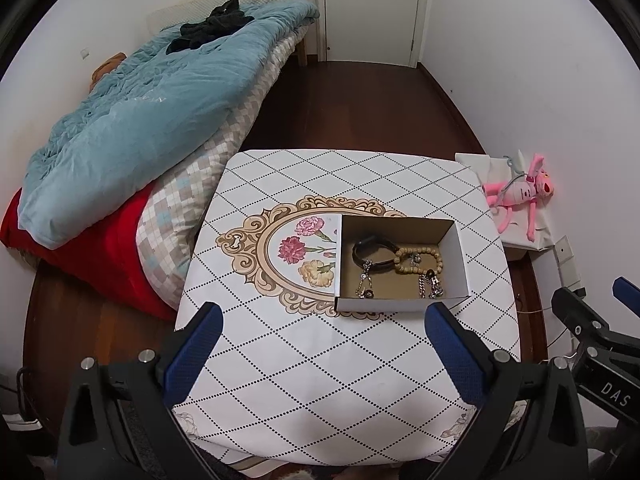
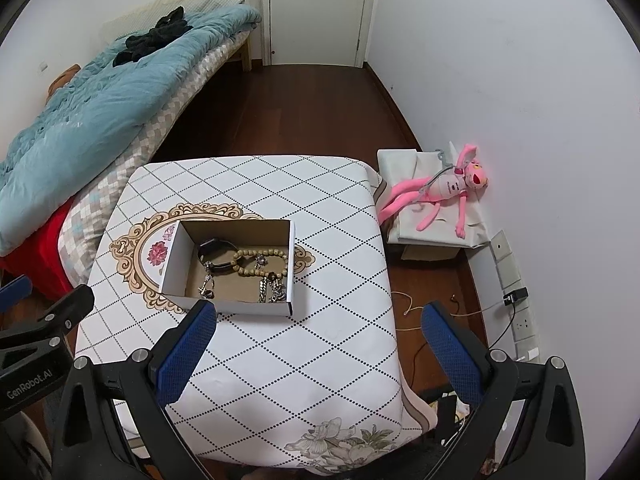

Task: Organize jewelry

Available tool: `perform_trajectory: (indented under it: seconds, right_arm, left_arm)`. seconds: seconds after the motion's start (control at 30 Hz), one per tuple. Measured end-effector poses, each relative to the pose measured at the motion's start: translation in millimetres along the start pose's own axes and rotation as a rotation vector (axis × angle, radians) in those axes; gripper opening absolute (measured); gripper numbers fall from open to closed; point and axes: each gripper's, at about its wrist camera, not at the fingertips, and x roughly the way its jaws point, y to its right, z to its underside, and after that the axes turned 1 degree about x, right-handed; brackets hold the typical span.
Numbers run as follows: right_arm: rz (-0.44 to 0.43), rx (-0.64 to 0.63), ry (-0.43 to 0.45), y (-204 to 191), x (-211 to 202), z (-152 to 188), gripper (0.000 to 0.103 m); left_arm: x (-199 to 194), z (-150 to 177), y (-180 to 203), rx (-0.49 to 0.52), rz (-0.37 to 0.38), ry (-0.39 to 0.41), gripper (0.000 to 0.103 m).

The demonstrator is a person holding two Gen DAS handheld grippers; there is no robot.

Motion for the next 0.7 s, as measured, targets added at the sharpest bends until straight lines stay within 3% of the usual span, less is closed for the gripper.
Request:
perform_trajectory:
  seconds: [0.7]
  right_arm:
    - [-0.012, -0.02, -0.012, -6.9, 4.3, 2.5, 0.103]
  left_arm:
    - [0.7, 1.3, -0.3, 0.014, 0.0, 0.006, 0.103]
